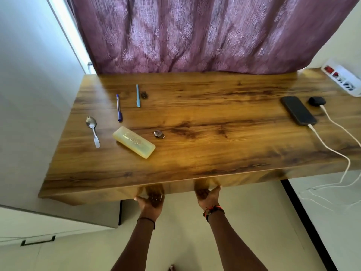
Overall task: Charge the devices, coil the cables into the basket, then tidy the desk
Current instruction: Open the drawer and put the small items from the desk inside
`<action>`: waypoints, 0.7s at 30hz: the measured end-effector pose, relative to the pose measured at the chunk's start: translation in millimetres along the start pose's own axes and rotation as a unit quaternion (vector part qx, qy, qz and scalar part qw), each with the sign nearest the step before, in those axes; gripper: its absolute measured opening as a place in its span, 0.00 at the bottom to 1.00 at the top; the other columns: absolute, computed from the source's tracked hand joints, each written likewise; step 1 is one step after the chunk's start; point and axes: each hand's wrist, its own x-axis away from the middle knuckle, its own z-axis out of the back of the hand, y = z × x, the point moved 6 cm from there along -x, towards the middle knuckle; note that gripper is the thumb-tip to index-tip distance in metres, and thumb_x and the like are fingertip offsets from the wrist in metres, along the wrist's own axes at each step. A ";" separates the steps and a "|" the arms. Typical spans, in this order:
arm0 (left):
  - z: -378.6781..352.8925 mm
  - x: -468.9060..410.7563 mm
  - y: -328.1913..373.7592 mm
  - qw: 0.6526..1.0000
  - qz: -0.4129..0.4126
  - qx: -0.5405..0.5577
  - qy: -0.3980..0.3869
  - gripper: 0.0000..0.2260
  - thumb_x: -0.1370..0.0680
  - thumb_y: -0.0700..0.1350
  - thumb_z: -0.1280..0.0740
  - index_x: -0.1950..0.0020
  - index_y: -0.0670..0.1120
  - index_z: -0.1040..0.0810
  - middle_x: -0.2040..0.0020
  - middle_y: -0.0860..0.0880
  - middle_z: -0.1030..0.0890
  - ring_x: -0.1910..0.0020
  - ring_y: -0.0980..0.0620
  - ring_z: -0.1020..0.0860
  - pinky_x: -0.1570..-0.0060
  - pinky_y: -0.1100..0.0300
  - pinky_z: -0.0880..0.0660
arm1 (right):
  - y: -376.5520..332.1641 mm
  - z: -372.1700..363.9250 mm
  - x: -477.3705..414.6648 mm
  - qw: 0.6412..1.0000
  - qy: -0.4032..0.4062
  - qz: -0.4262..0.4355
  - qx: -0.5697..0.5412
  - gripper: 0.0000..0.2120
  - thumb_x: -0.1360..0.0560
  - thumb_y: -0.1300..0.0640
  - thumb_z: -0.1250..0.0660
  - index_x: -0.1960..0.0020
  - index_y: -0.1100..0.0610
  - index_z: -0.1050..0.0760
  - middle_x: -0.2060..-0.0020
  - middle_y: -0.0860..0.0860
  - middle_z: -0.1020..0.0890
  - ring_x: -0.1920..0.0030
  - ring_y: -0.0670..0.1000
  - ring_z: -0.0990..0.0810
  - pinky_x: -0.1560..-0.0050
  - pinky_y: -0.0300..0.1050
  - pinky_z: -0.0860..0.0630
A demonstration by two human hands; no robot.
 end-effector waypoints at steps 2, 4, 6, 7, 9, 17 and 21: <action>-1.7 2.8 -0.8 0.999 0.007 0.029 -0.021 0.36 0.26 0.70 0.56 0.66 0.45 0.22 0.69 0.44 0.19 0.60 0.45 0.21 0.47 0.52 0.27 | -1.7 0.3 2.9 1.000 -0.002 -0.012 0.004 0.37 0.23 0.34 0.51 0.33 0.65 0.35 0.47 0.60 0.24 0.48 0.58 0.24 0.36 0.51 0.30; -1.1 3.0 0.0 0.999 -0.002 0.034 -0.020 0.34 0.26 0.70 0.56 0.64 0.45 0.23 0.69 0.44 0.19 0.59 0.45 0.22 0.44 0.52 0.28 | -2.7 -0.1 6.5 1.000 -0.005 -0.019 0.007 0.37 0.23 0.35 0.52 0.33 0.66 0.36 0.41 0.62 0.27 0.39 0.60 0.27 0.33 0.53 0.32; 4.5 -2.7 0.7 1.000 -0.010 0.009 -0.006 0.34 0.26 0.71 0.56 0.59 0.44 0.24 0.69 0.43 0.19 0.60 0.45 0.22 0.47 0.53 0.27 | -2.2 -0.6 8.9 1.000 -0.009 -0.022 0.009 0.37 0.23 0.35 0.52 0.33 0.67 0.36 0.43 0.62 0.26 0.34 0.60 0.30 0.31 0.53 0.34; 6.7 -4.9 0.7 1.000 -0.010 -0.001 -0.001 0.34 0.26 0.71 0.56 0.56 0.44 0.24 0.69 0.43 0.18 0.62 0.45 0.21 0.50 0.54 0.26 | -2.3 -0.5 9.4 1.000 -0.014 -0.022 0.012 0.37 0.23 0.35 0.53 0.33 0.67 0.36 0.47 0.61 0.24 0.34 0.60 0.30 0.31 0.53 0.34; 9.5 -8.0 2.3 1.000 -0.010 -0.014 0.003 0.35 0.26 0.71 0.56 0.54 0.44 0.24 0.69 0.43 0.18 0.63 0.45 0.22 0.56 0.56 0.25 | -2.4 -1.1 11.6 0.999 -0.022 -0.019 0.014 0.37 0.23 0.35 0.53 0.33 0.67 0.36 0.53 0.60 0.24 0.34 0.60 0.30 0.31 0.53 0.34; 32.4 28.2 -13.5 0.998 -0.047 -0.014 0.043 0.32 0.24 0.69 0.55 0.60 0.46 0.24 0.68 0.46 0.19 0.63 0.49 0.21 0.53 0.57 0.22 | 4.7 39.1 13.7 0.999 0.012 -0.008 0.042 0.38 0.23 0.34 0.55 0.33 0.66 0.35 0.55 0.59 0.24 0.56 0.56 0.24 0.36 0.51 0.31; 62.6 44.1 -29.8 0.978 -0.047 -0.189 0.075 0.20 0.19 0.57 0.49 0.60 0.46 0.28 0.70 0.48 0.22 0.71 0.54 0.24 0.61 0.60 0.29 | 2.7 67.0 25.8 0.993 0.022 0.000 0.118 0.34 0.21 0.39 0.54 0.35 0.68 0.34 0.58 0.61 0.23 0.60 0.56 0.24 0.40 0.52 0.28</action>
